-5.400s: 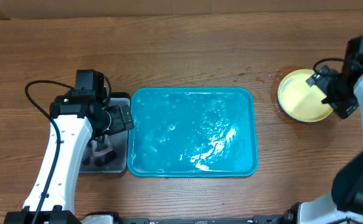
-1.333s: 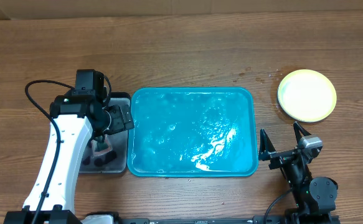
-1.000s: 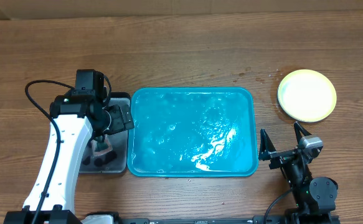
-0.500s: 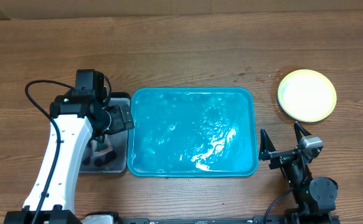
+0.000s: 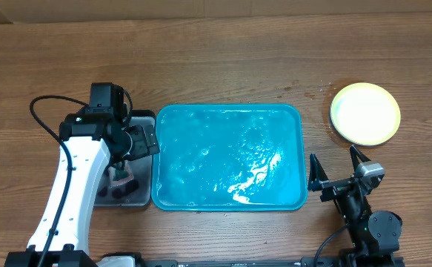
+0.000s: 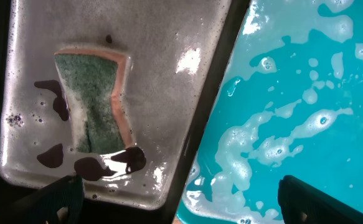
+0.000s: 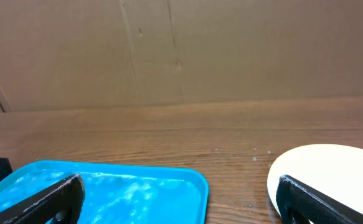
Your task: Clean dirty plates on tray and stack at the side
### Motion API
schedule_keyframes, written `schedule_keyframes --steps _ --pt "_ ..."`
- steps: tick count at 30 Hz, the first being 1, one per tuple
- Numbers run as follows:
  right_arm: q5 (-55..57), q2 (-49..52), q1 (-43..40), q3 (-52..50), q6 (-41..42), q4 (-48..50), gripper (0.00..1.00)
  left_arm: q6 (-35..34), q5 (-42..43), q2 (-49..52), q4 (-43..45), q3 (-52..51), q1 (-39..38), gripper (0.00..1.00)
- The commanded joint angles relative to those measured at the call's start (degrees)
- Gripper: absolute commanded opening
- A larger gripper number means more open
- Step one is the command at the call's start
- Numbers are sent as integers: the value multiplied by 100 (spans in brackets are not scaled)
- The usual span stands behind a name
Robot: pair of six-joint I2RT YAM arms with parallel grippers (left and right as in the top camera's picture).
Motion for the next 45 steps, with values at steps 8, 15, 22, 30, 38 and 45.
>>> schedule_keyframes --steps 8,15,22,30,38,45 --pt "35 -57 11 -59 0 31 100 92 -85 -634 2 52 -22 100" --pt "35 -57 11 -59 0 31 100 81 -175 -2144 1139 -275 -22 100" --pt "35 -57 11 -59 0 28 100 85 -184 -4061 2935 -1390 -17 100" --pt "35 -57 11 -59 0 31 100 81 -138 -6363 4085 -2994 -17 100" --pt "35 -57 11 -59 0 31 100 85 238 -7834 5202 -4356 -17 100" --pt "35 -57 11 -59 0 31 100 131 881 -7928 7027 -5344 -17 100"
